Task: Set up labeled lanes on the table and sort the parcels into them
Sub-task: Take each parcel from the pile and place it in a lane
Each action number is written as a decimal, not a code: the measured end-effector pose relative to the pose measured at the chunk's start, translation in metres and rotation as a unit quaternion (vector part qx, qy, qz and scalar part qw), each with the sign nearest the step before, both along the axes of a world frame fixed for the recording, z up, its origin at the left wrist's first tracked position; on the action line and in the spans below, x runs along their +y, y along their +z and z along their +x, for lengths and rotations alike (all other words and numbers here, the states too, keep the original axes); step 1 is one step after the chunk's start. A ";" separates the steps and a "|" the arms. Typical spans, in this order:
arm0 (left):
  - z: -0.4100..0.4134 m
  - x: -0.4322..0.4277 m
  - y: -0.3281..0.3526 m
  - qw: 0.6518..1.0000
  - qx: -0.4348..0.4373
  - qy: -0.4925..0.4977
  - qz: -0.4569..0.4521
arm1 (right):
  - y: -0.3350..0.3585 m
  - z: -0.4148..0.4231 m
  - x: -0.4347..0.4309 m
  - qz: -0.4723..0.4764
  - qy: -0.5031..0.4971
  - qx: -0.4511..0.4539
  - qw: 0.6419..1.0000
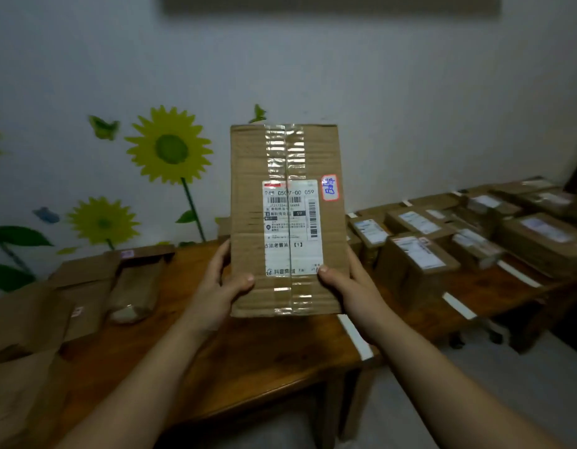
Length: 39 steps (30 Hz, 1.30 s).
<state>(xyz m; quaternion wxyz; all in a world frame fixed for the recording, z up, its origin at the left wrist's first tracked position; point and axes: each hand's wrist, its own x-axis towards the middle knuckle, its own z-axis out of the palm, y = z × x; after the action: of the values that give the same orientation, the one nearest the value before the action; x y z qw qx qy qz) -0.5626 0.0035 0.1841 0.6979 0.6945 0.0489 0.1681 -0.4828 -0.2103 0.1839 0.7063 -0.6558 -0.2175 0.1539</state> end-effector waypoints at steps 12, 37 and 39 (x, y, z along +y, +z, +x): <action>0.122 -0.259 -0.019 0.982 0.135 -0.117 -0.062 | -0.021 0.056 -0.267 -0.042 -0.169 0.042 0.984; 0.177 -0.210 -0.067 0.968 0.201 0.134 -0.070 | -0.080 0.190 -0.185 -0.331 0.060 -0.186 0.923; 0.172 -0.215 -0.084 0.962 0.217 0.149 -0.072 | -0.097 0.192 -0.188 -0.335 0.092 -0.171 0.922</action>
<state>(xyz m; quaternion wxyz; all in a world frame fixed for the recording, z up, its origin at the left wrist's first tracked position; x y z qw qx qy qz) -0.3902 -0.2113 0.1001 0.6859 0.6470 0.3137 0.1118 -0.2905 -0.3981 0.0868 0.3802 -0.8476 -0.3302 0.1675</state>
